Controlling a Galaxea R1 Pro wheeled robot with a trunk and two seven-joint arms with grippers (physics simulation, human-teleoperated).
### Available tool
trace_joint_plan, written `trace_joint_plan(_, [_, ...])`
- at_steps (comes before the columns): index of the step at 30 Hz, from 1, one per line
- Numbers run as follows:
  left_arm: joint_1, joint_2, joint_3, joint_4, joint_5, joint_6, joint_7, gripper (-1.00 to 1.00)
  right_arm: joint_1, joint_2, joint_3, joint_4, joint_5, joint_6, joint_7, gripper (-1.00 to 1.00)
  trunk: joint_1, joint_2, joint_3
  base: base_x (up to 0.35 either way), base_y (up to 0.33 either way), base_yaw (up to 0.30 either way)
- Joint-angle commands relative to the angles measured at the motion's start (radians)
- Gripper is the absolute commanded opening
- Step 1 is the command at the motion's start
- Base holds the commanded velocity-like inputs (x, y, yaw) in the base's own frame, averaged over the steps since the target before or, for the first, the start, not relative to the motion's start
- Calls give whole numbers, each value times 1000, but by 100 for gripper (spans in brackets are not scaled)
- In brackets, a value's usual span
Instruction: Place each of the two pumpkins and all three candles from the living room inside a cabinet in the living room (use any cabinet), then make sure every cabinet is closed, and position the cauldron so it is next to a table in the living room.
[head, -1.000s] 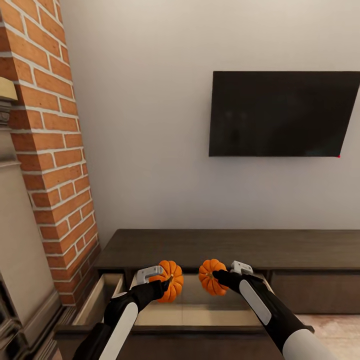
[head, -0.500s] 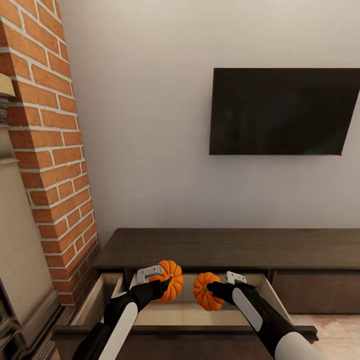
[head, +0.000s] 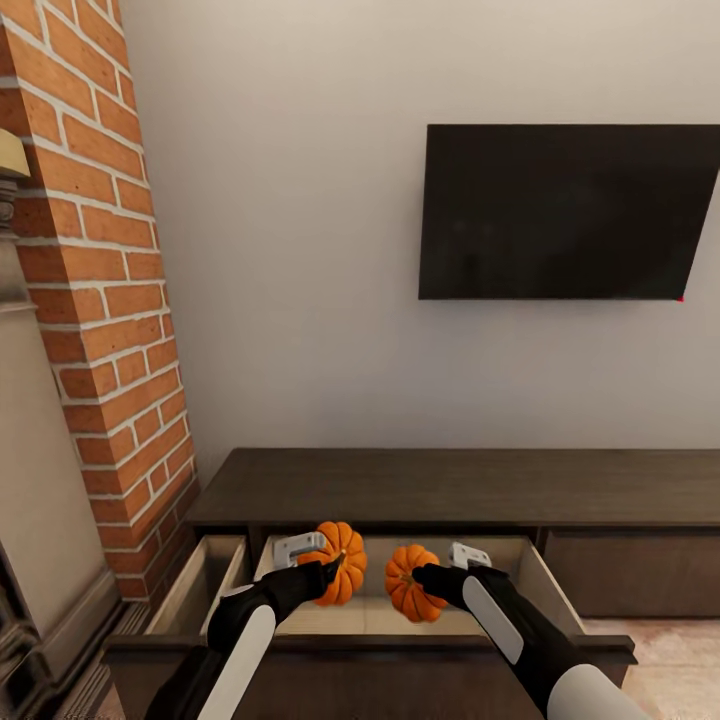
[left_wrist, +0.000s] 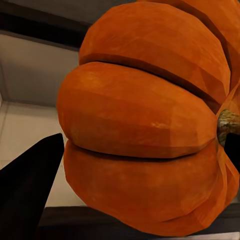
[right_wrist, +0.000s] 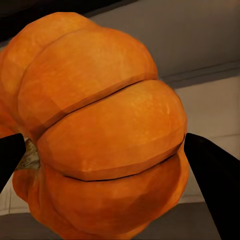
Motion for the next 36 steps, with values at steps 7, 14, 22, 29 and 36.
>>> trace_joint_plan(7, [-1, 1, -1, -1, 10, 1, 11, -100, -2, -1, 5, -3, -10, -7, -11, -100, 19, -36, -17, 0, 0, 0])
trace_joint_plan(14, [-1, 1, -1, -1, 8, 1, 11, -100, -2, -1, 4, -2, -12, -66, -14, -100, 19, -36, -17, 0, 0, 0])
trace_joint_plan(22, [-1, 1, -1, -1, 8, 1, 11, -100, -2, -3, -5, -3, -13, -80, -14, -100, 19, -36, -17, 0, 0, 0])
trace_joint_plan(29, [-1, 1, -2, -2, 8, 1, 11, -100, -2, -2, -7, -3, -15, -82, -15, -100, 19, -36, -17, 0, 0, 0])
trace_joint_plan(36, [-2, 2, -1, -2, 8, 2, 11, -100, -2, -1, -6, -3, -16, -81, -16, -100, 19, -36, -17, 106, 0, 0])
